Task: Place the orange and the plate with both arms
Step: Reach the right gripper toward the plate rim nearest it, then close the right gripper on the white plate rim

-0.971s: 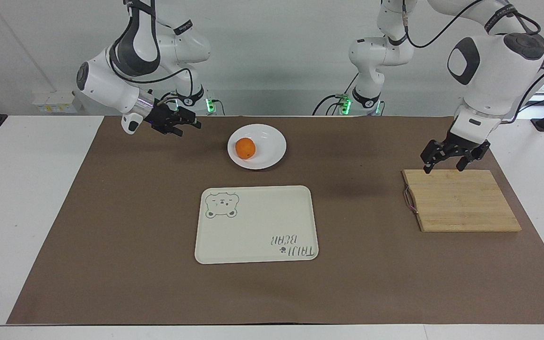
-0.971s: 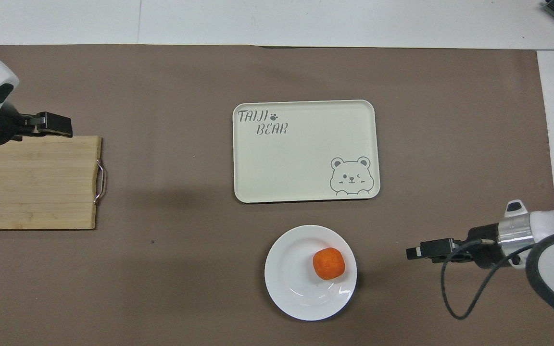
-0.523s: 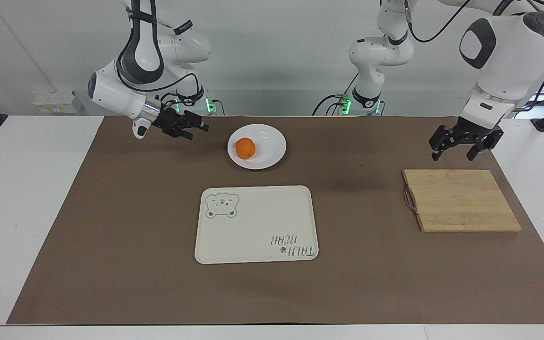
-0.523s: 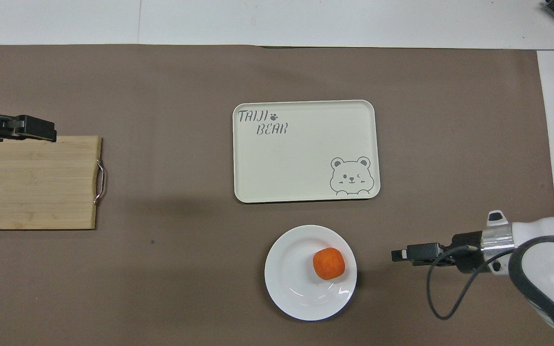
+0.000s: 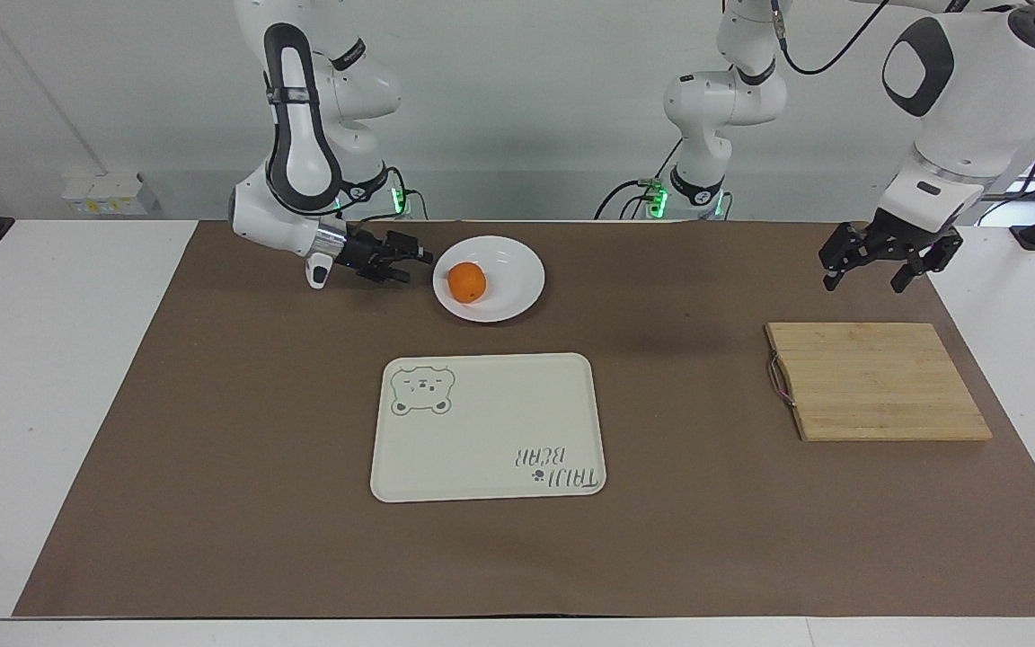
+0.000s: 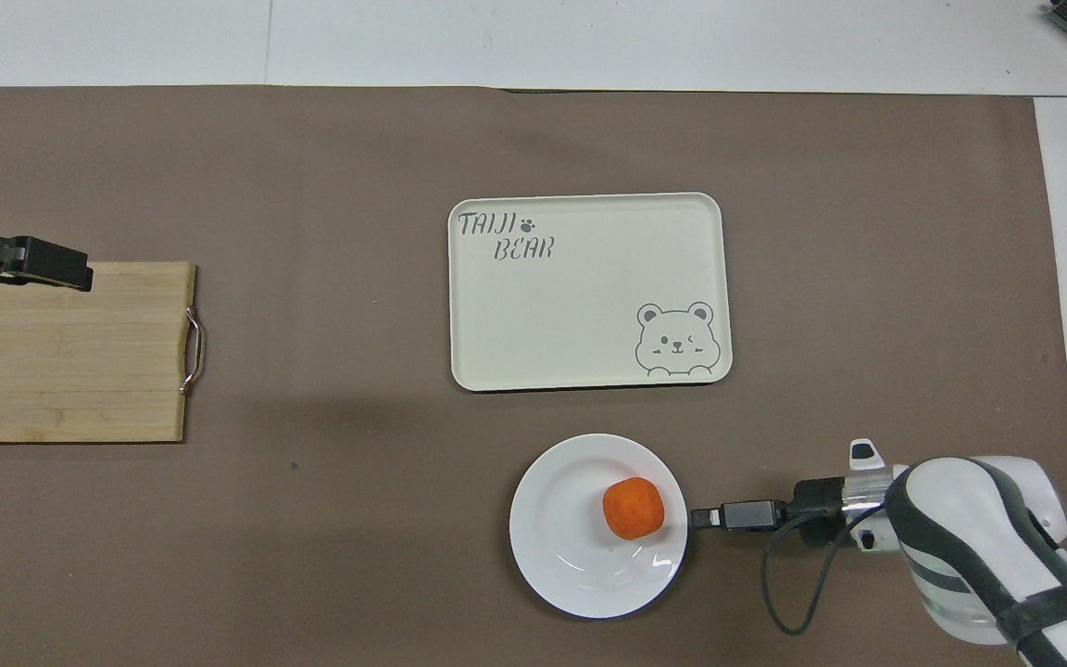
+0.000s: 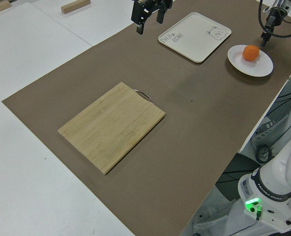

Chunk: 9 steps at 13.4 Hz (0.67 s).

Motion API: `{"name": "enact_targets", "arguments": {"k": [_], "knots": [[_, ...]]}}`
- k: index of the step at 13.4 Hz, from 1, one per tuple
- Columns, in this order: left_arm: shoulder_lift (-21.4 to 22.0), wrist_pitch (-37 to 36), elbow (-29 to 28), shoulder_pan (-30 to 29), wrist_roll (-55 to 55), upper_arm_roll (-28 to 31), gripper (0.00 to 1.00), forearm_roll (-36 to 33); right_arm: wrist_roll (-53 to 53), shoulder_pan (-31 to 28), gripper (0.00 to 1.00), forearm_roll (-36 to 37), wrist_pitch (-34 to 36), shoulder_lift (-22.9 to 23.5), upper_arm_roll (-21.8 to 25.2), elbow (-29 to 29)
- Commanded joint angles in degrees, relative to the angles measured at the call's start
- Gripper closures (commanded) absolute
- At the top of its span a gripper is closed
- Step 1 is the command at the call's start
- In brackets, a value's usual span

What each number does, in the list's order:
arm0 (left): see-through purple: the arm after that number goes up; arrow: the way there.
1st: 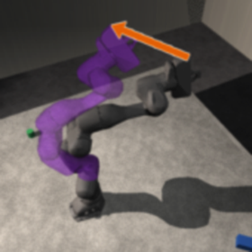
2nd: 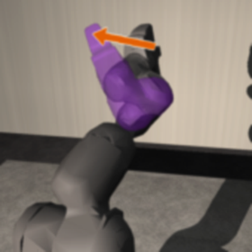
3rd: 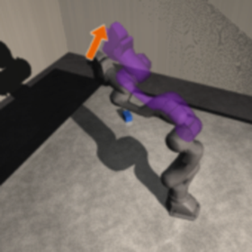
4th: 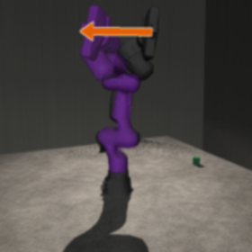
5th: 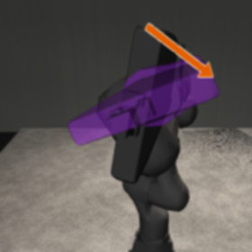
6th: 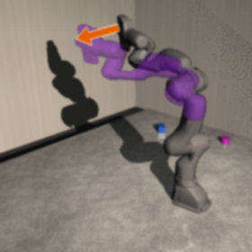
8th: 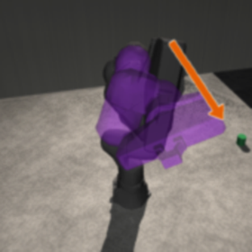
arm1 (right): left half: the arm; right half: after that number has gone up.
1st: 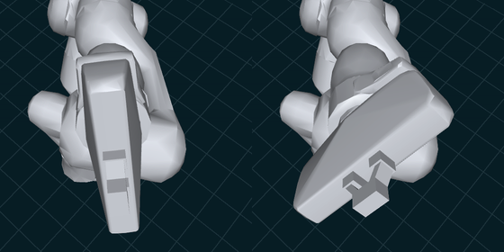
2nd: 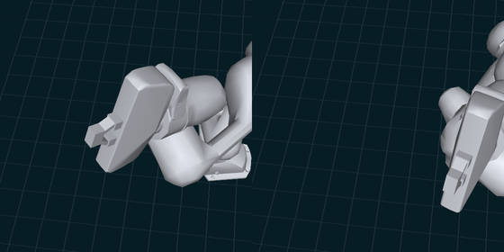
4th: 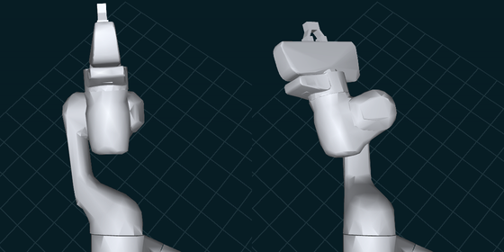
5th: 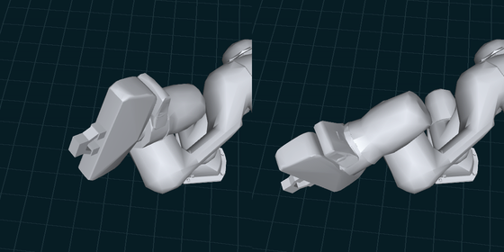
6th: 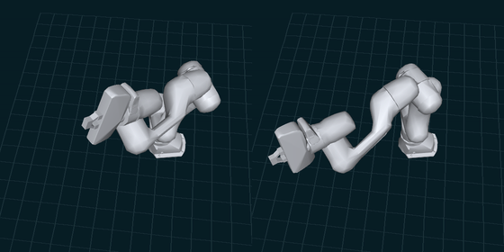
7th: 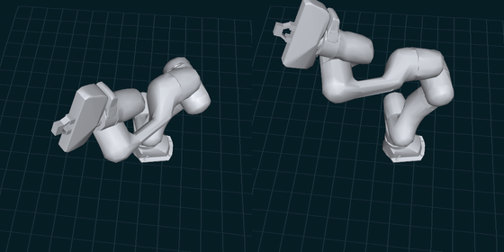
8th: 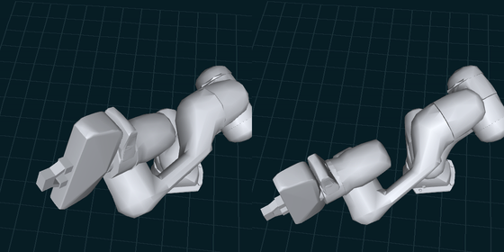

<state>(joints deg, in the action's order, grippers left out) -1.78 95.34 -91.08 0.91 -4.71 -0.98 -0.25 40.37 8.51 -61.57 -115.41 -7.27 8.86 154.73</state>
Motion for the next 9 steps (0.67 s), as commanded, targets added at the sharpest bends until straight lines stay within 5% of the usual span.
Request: {"name": "enact_targets", "arguments": {"k": [1, 7, 9], "knots": [[-0.7, -5.3, 4.9, -0.5, -0.5, -0.7, 0.00, 0.4, 2.5, -0.1, 0.00, -2.6, -0.6, -0.6, -0.1, 1.8], [1.7, -7.9, 2.0, -1.2, 0.3, -0.4, 0.00, 0.0, 3.6, 4.8, 0.00, -8.4, -4.3, -0.3, -0.1, 3.1], [1.7, -8.2, 2.1, -1.0, 0.3, -0.5, 0.00, 0.0, 3.1, 4.8, 0.53, -8.4, -4.4, -0.3, -0.1, 3.1]]}}
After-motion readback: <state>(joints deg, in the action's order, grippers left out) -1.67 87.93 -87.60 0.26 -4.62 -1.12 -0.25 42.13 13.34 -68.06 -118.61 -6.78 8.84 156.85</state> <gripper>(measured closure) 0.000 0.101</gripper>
